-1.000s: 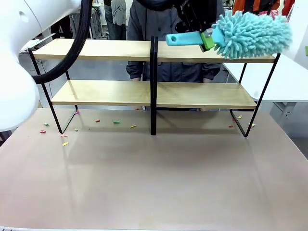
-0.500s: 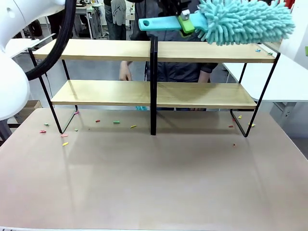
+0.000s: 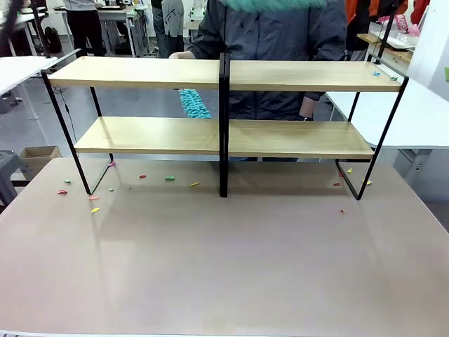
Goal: Clean the shelves.
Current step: Clean another randomly selected level of the Shelf with the Duster, then place the Duster on the table.
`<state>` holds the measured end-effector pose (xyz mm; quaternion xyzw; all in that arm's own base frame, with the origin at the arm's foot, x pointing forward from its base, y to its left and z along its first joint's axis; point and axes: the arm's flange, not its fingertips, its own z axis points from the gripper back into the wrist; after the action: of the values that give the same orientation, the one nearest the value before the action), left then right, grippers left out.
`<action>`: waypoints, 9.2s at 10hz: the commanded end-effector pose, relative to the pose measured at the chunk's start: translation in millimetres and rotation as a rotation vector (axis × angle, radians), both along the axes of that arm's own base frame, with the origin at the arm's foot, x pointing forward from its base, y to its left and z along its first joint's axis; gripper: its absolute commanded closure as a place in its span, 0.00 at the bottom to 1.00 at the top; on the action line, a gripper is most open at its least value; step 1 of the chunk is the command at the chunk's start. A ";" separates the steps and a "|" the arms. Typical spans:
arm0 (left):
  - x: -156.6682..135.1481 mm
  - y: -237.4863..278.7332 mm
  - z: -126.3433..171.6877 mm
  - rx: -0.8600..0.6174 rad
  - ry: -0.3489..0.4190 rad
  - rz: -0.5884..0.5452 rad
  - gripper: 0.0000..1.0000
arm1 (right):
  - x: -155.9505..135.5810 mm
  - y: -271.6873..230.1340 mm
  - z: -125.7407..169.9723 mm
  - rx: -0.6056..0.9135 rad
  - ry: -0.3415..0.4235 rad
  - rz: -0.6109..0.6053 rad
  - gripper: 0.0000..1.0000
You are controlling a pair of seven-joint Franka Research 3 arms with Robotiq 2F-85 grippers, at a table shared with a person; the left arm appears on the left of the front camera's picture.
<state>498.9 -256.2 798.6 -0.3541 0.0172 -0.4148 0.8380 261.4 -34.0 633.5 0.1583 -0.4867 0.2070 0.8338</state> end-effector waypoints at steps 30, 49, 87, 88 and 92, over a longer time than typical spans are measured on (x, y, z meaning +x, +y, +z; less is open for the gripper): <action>-56.4 -192.6 -25.0 0.299 0.024 0.220 0.88 | 0.3 0.3 -0.6 0.004 -0.002 0.003 0.00; -5.5 -352.4 -58.9 0.136 -0.050 0.018 0.88 | 0.3 0.3 -0.6 0.004 -0.002 0.003 0.00; -273.2 298.7 -45.8 -0.107 -0.020 0.581 0.88 | 0.3 0.3 -0.6 0.004 -0.002 0.003 0.00; -273.2 298.7 -45.8 -0.107 -0.020 0.581 0.88 | 0.3 0.3 -0.6 0.004 -0.002 0.003 0.00; -273.2 298.7 -45.8 -0.107 -0.020 0.581 0.88 | 0.3 0.3 -0.6 0.004 -0.002 0.003 0.00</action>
<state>227.0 42.1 748.6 -0.3879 -0.1187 -0.1648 0.8990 261.2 -34.2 633.7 0.1581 -0.4867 0.2069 0.8338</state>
